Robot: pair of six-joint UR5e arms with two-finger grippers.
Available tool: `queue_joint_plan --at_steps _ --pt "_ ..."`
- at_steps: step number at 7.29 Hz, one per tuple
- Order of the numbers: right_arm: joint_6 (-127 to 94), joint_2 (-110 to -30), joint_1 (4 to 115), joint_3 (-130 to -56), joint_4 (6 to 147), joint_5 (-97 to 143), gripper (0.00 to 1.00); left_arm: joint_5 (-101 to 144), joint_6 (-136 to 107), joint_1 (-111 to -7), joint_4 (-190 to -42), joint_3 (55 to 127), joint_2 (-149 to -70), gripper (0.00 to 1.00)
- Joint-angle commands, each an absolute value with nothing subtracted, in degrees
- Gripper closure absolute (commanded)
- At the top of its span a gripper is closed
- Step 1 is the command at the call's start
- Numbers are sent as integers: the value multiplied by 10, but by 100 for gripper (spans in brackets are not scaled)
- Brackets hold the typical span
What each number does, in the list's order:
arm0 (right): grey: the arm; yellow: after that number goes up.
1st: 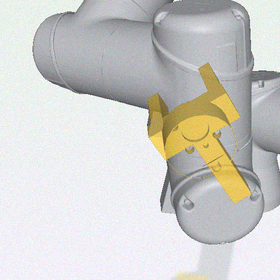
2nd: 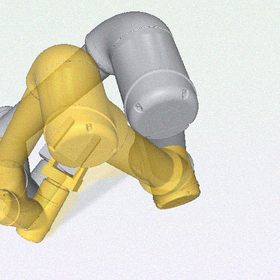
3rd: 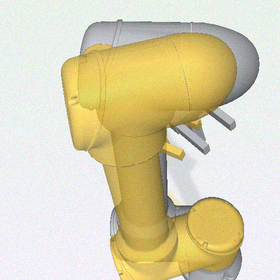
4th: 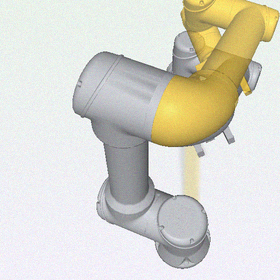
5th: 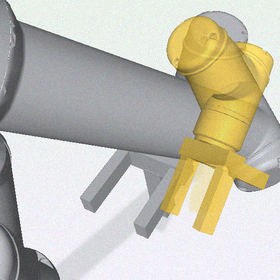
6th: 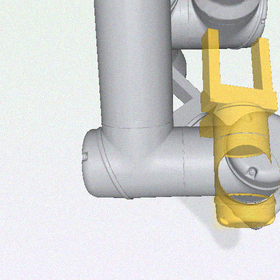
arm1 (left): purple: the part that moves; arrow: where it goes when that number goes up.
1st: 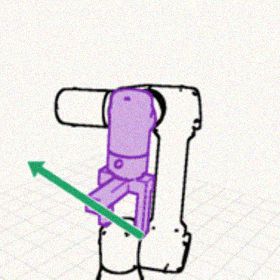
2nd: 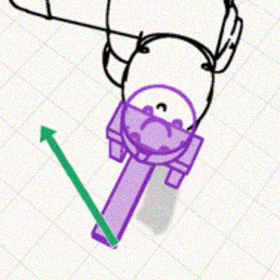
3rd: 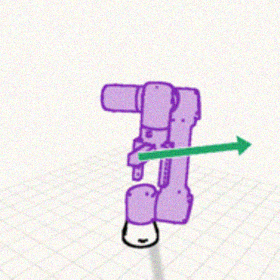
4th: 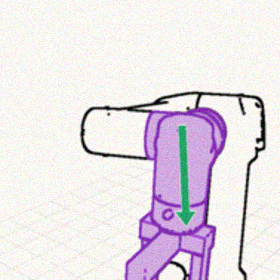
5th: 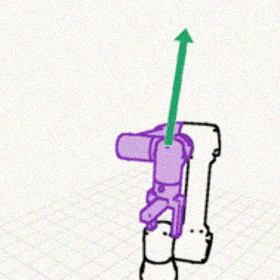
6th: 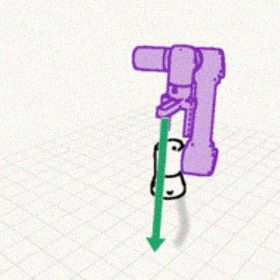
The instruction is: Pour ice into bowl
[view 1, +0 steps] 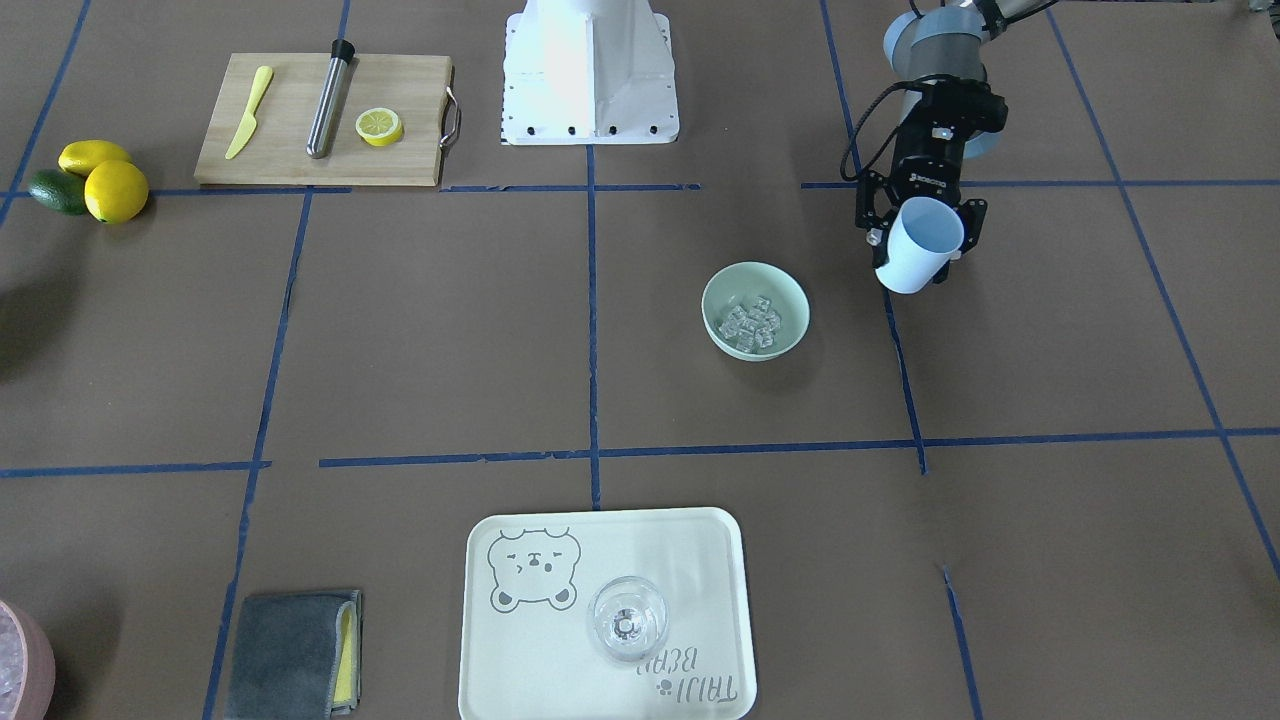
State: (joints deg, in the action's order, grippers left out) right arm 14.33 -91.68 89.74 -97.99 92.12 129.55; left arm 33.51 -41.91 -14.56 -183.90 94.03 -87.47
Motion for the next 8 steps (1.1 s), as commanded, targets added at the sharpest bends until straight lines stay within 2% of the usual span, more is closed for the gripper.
queue_joint_plan --at_steps 1,3,6,8 --pt "143 -917 897 -980 921 1296 0 399 -490 -209 -1839 929 -788 100" --pt "143 -916 897 -980 921 1296 0 410 -496 -254 -1838 859 -786 100" --pt "142 -911 897 -978 921 1295 0 436 -535 -253 -1833 810 -795 100" --pt "142 -911 897 -978 921 1295 0 433 -564 -250 -1827 771 -829 100"
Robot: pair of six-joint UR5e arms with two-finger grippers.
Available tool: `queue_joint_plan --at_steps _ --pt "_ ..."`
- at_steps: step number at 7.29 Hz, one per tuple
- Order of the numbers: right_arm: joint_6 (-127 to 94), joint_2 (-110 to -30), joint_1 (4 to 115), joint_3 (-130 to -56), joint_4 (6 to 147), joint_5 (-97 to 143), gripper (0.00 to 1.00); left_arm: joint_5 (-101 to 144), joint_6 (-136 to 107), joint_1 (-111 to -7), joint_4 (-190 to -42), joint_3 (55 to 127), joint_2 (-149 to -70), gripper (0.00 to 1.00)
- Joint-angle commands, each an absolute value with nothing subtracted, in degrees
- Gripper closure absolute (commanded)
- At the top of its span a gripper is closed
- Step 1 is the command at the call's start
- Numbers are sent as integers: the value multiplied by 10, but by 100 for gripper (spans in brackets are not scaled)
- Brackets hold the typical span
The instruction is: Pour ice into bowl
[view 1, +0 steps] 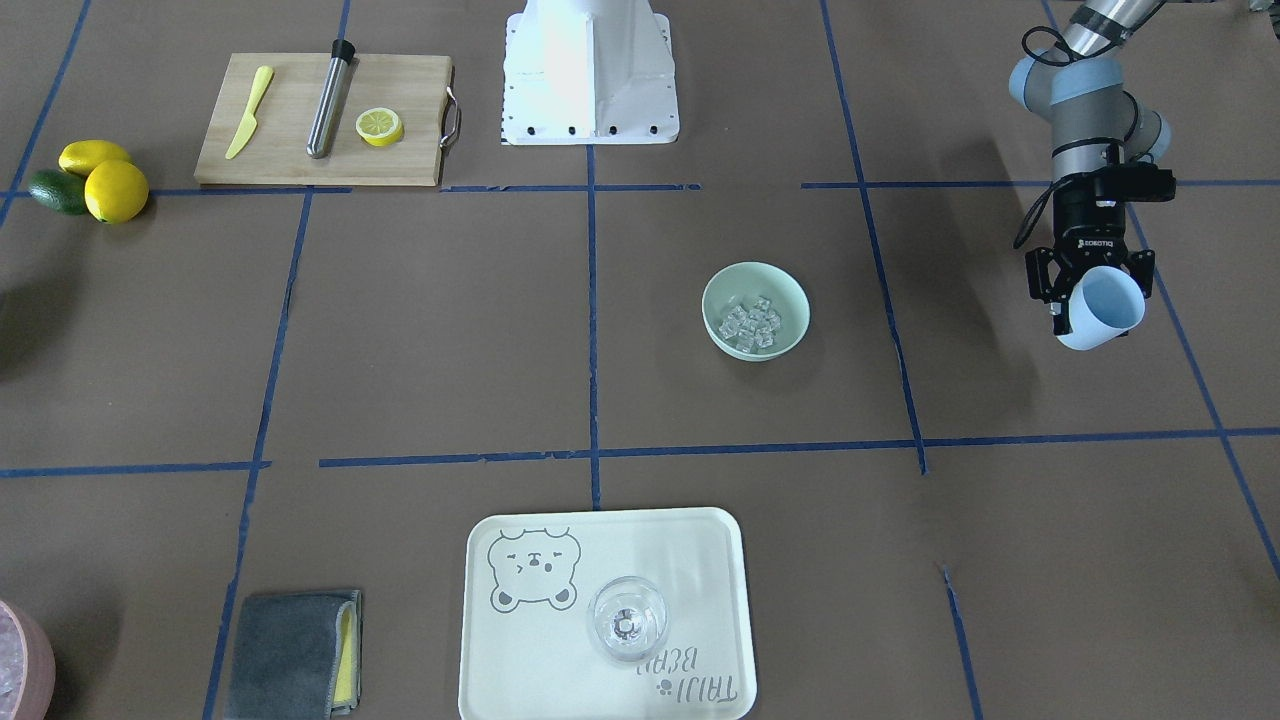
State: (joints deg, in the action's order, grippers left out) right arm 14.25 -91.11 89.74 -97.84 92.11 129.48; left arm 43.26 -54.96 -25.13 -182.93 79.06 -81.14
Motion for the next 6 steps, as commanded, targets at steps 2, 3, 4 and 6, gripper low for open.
queue_joint_plan --at_steps 2,3,4,6 --pt "142 -911 897 -978 922 1295 0 431 -574 -247 -1827 769 -831 100" --pt "142 -911 897 -978 921 1295 0 428 -585 -246 -1827 762 -831 97" --pt "142 -911 897 -978 922 1295 0 421 -591 -241 -1826 760 -831 91" --pt "136 -911 897 -979 921 1295 0 421 -593 -224 -1826 759 -831 86"
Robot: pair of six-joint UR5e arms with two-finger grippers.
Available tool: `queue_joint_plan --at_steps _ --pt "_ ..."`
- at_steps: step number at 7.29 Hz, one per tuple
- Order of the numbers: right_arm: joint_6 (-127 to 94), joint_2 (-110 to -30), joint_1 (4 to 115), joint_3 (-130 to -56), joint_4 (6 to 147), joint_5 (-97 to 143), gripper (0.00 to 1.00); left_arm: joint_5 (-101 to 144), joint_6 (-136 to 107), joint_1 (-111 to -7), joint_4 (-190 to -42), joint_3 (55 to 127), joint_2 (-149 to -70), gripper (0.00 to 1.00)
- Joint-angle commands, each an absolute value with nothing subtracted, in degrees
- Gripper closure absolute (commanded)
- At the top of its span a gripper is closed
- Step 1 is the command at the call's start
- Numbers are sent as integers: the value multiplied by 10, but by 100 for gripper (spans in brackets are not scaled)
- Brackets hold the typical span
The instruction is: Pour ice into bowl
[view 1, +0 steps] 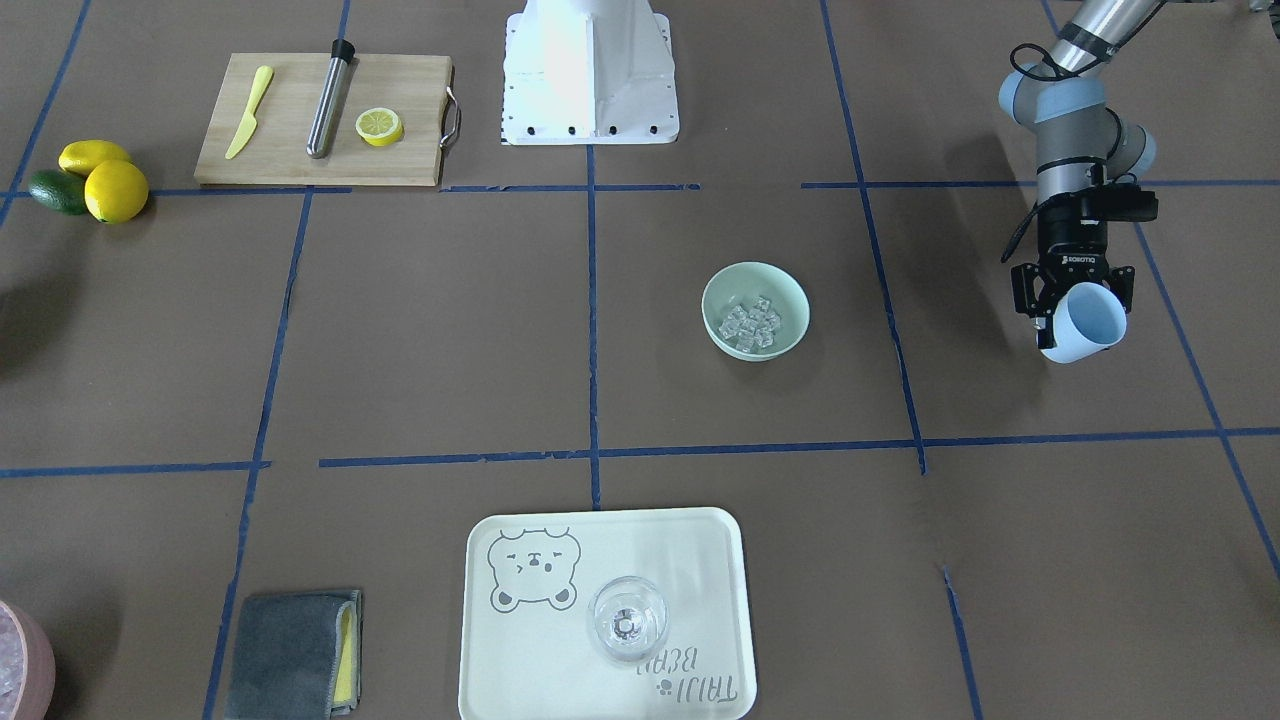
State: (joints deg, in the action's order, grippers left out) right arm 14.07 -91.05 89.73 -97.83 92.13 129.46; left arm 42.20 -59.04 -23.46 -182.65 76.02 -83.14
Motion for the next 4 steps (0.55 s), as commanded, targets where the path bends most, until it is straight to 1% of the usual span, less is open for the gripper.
queue_joint_plan --at_steps 1,2,3,4 --pt "136 -911 897 -979 921 1295 0 421 -593 -216 -1826 759 -831 83" --pt "136 -911 897 -979 921 1295 0 421 -593 -213 -1826 757 -831 79" --pt "135 -911 897 -979 921 1295 0 422 -593 -210 -1826 757 -831 73" --pt "134 -910 897 -979 921 1295 0 422 -593 -207 -1826 756 -831 56"
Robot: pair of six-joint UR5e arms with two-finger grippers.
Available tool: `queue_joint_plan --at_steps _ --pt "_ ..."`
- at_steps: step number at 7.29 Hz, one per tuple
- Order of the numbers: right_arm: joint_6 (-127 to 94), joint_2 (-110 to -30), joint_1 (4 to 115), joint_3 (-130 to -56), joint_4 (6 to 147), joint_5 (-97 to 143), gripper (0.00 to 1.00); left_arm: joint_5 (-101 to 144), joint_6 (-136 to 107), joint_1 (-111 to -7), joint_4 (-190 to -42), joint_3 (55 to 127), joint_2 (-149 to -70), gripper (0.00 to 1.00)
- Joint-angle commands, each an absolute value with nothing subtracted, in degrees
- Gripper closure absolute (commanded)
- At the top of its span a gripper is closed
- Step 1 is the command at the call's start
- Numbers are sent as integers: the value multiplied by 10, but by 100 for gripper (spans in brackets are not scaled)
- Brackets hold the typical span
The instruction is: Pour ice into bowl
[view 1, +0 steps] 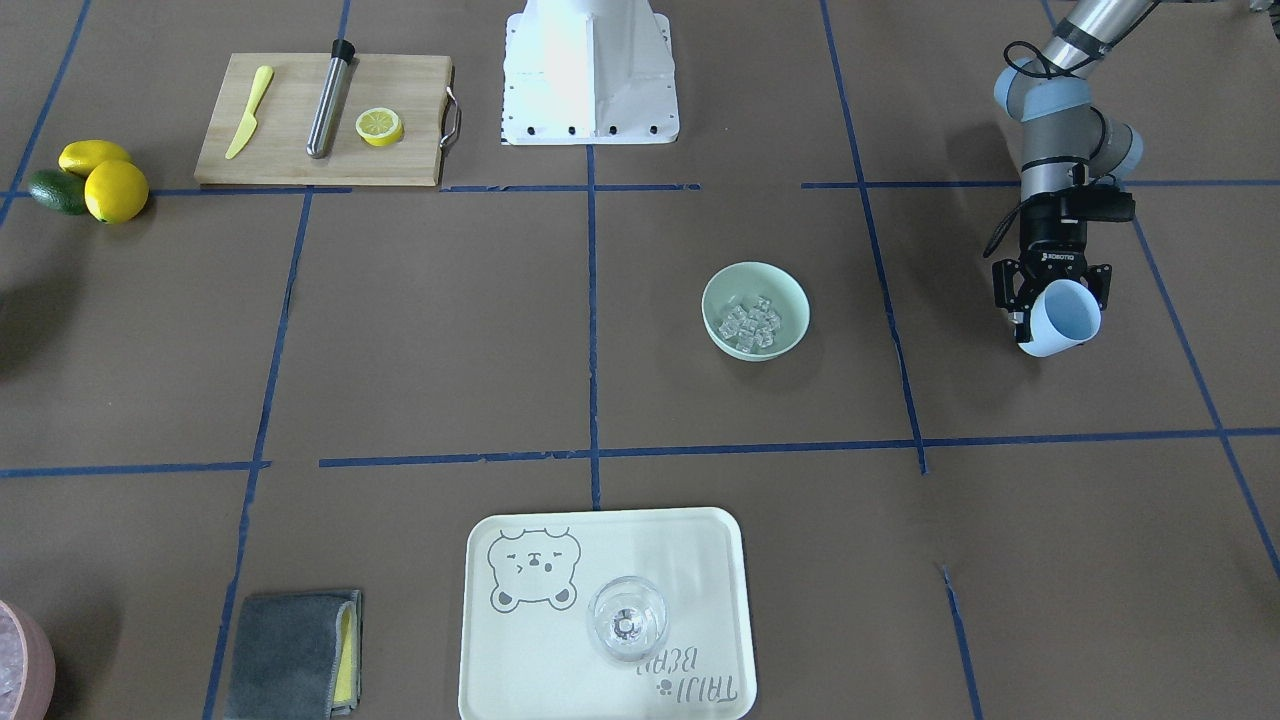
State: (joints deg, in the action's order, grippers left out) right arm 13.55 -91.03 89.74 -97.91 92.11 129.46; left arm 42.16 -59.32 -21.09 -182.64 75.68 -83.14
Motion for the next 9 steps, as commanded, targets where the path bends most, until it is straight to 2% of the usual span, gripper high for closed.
queue_joint_plan --at_steps 1,2,4,7,9 --pt "134 -910 897 -979 921 1295 0 422 -593 -207 -1826 754 -831 30" --pt "134 -910 897 -979 921 1295 0 422 -592 -207 -1828 753 -830 0" --pt "134 -910 897 -979 921 1295 0 425 -583 -208 -1836 759 -820 0" --pt "133 -910 897 -979 921 1296 0 504 -514 -229 -1854 864 -750 0" --pt "133 -905 897 -982 921 1296 0 601 -432 -320 -1854 903 -748 0"
